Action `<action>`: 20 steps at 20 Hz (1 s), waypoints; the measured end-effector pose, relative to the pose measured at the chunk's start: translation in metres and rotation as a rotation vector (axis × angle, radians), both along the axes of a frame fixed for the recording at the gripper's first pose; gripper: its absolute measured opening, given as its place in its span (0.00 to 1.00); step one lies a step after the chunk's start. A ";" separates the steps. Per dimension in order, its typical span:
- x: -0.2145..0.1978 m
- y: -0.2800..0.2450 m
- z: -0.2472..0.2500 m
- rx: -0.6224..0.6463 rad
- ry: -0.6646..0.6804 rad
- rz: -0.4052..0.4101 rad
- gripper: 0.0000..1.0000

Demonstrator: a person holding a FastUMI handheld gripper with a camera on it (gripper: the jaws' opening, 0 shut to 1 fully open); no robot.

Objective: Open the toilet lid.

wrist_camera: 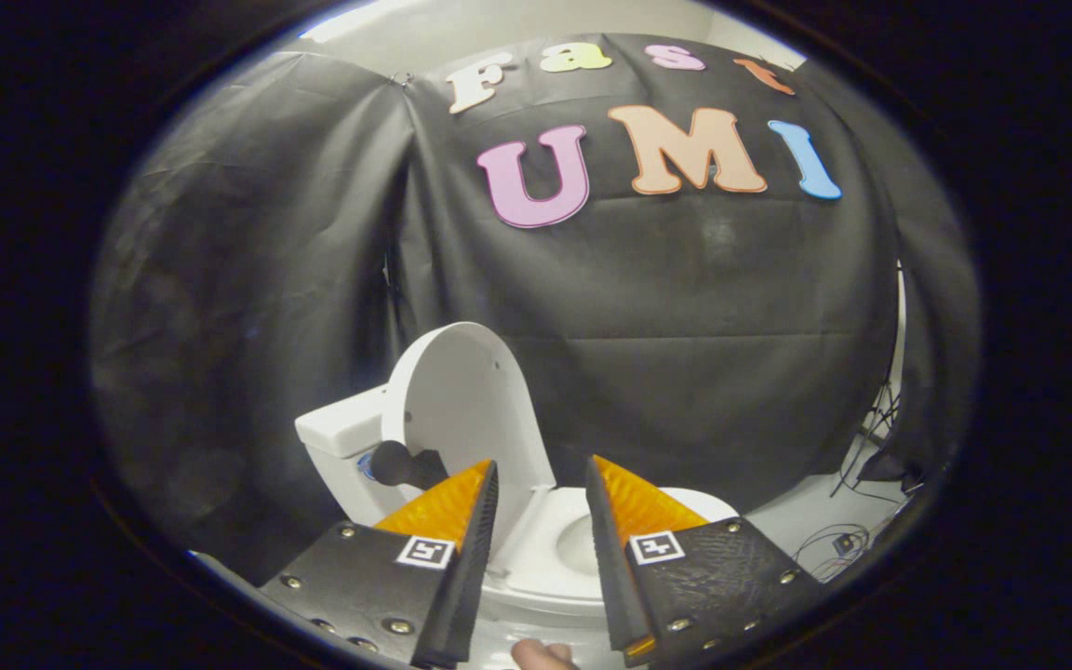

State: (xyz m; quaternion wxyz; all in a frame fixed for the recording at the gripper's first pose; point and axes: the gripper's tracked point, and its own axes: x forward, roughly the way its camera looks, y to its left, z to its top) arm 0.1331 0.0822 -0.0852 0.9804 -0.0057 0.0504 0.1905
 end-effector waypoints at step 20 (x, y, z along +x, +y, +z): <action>0.015 -0.031 0.016 0.083 -0.096 -0.053 0.99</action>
